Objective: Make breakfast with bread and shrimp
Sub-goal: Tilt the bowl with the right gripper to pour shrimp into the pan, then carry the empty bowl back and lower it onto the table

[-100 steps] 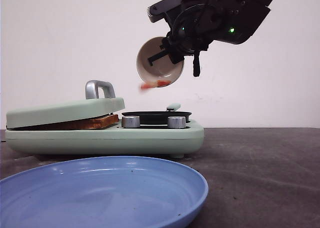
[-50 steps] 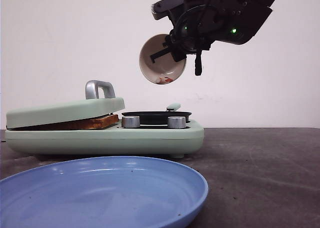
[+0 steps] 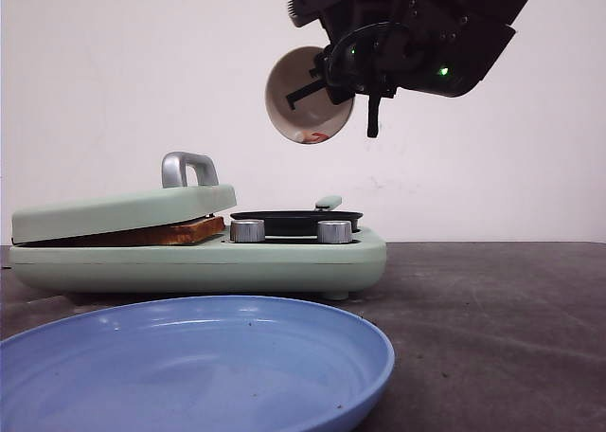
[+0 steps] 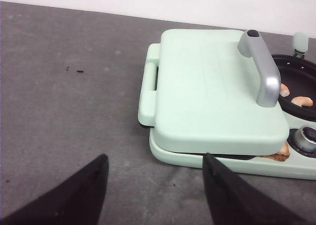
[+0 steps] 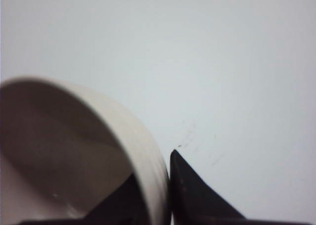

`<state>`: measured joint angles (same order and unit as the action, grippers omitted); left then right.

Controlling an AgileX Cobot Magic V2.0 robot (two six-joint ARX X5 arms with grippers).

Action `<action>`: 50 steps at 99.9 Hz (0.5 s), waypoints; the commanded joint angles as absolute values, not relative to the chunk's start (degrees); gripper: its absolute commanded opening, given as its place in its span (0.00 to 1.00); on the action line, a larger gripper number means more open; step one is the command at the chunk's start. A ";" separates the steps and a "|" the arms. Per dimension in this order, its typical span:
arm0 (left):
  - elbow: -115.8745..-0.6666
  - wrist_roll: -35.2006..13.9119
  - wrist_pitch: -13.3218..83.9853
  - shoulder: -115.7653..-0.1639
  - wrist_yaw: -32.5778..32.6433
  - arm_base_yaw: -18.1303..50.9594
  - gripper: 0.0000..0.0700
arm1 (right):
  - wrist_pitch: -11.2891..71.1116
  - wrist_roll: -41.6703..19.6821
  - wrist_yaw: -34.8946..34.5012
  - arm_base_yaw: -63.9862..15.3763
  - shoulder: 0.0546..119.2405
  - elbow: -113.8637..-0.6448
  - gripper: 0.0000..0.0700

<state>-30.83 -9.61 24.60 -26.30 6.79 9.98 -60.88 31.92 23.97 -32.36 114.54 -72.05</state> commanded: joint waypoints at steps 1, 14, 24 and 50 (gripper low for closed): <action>-31.29 -9.41 23.99 -26.48 6.98 10.04 0.45 | -61.80 35.18 23.84 -32.84 115.87 -72.84 0.00; -31.29 -9.30 23.99 -26.48 6.87 10.04 0.45 | -62.35 36.93 23.24 -32.14 115.87 -72.84 0.00; -31.29 -9.30 23.94 -26.48 6.83 10.04 0.45 | -61.45 36.18 23.11 -32.10 115.90 -72.84 0.00; -31.29 -9.28 23.97 -26.48 6.85 10.04 0.45 | -57.34 31.66 23.62 -32.01 115.90 -72.84 0.00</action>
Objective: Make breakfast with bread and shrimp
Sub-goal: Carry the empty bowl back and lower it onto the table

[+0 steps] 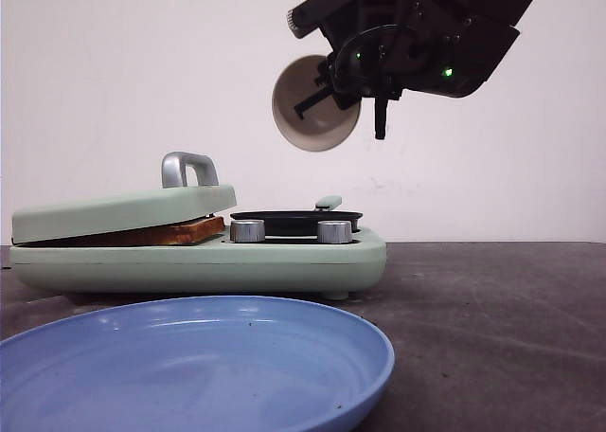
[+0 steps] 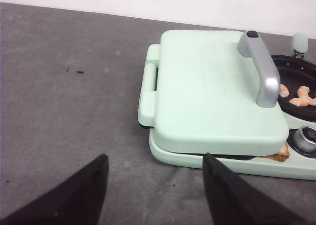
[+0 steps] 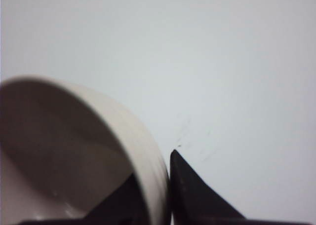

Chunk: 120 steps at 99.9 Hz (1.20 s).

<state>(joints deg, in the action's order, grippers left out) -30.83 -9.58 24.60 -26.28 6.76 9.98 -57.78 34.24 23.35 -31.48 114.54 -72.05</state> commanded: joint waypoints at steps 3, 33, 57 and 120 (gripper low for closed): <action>-31.29 -9.26 23.97 -26.48 6.85 10.04 0.45 | -56.69 30.96 24.05 -32.01 115.87 -72.84 0.01; -31.29 -9.23 24.03 -26.48 6.83 10.04 0.45 | -47.92 24.73 29.41 -31.81 112.90 -72.86 0.01; -31.29 -9.06 24.21 -26.48 6.83 10.04 0.45 | -27.27 13.04 26.24 -28.86 104.36 -74.30 0.01; -31.29 -8.25 24.21 -26.48 6.85 10.04 0.45 | 35.27 -11.16 -6.90 -7.84 98.15 -99.11 0.01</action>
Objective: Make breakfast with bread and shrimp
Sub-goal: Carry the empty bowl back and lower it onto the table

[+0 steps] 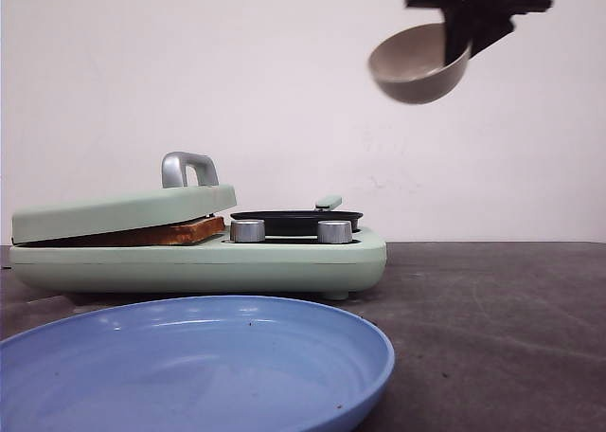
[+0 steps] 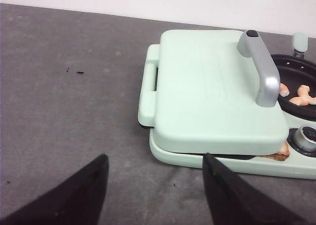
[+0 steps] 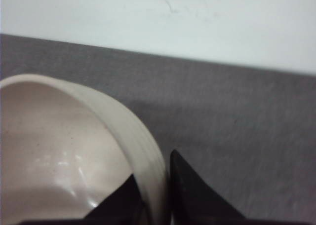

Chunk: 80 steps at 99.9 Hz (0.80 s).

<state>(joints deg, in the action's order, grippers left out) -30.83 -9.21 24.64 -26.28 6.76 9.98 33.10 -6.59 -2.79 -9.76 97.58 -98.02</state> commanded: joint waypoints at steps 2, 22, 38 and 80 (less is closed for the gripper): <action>-31.29 -8.23 24.21 -26.48 6.85 10.04 0.45 | 36.56 -11.88 -8.73 -6.81 98.19 -99.11 0.01; -31.29 -8.19 24.16 -26.48 6.85 10.04 0.45 | 44.38 -13.17 -16.82 -1.63 101.45 -99.11 0.01; -31.29 -8.19 24.16 -26.48 6.85 10.04 0.45 | 46.15 -13.17 -21.37 -0.82 107.37 -99.11 0.01; -31.29 -8.19 24.21 -26.50 6.85 10.04 0.45 | 45.10 -13.52 -22.55 -0.93 121.67 -99.11 0.01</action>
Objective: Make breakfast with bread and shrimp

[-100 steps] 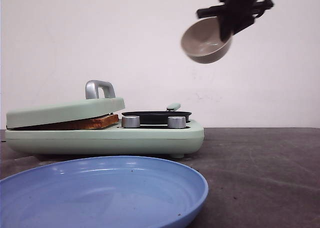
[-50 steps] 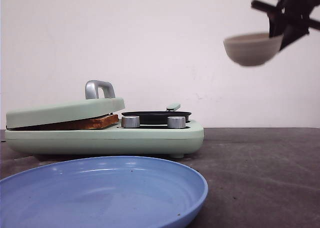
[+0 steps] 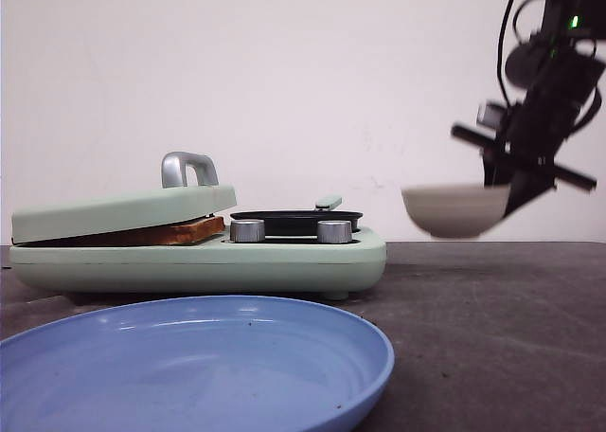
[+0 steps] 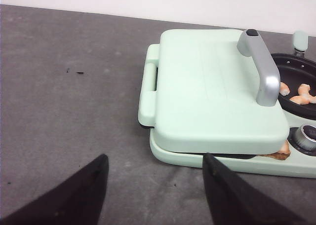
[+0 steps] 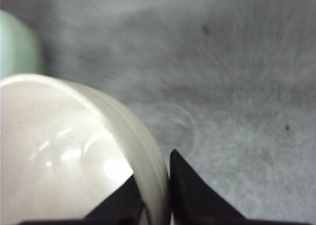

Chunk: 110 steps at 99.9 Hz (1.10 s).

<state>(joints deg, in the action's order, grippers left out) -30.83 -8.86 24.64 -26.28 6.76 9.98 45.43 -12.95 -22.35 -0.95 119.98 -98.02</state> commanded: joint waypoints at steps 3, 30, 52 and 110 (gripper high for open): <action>-31.29 -8.19 24.21 -26.50 6.85 10.04 0.45 | 45.01 -13.52 -22.52 -0.93 122.15 -99.11 0.01; -31.29 -8.19 24.23 -26.50 6.85 10.04 0.45 | 42.72 -13.56 -22.44 -0.95 123.04 -99.11 0.01; -31.29 -8.19 24.21 -26.50 6.85 10.04 0.45 | 42.57 -13.50 -20.91 -0.95 123.24 -99.11 0.01; -31.29 -8.14 24.23 -26.48 6.85 10.04 0.45 | 43.48 -12.47 -20.99 -0.95 123.28 -99.09 0.01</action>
<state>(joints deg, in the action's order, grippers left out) -30.83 -8.49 24.64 -26.28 6.74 9.98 43.51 -12.91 -20.93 -0.95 121.56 -98.00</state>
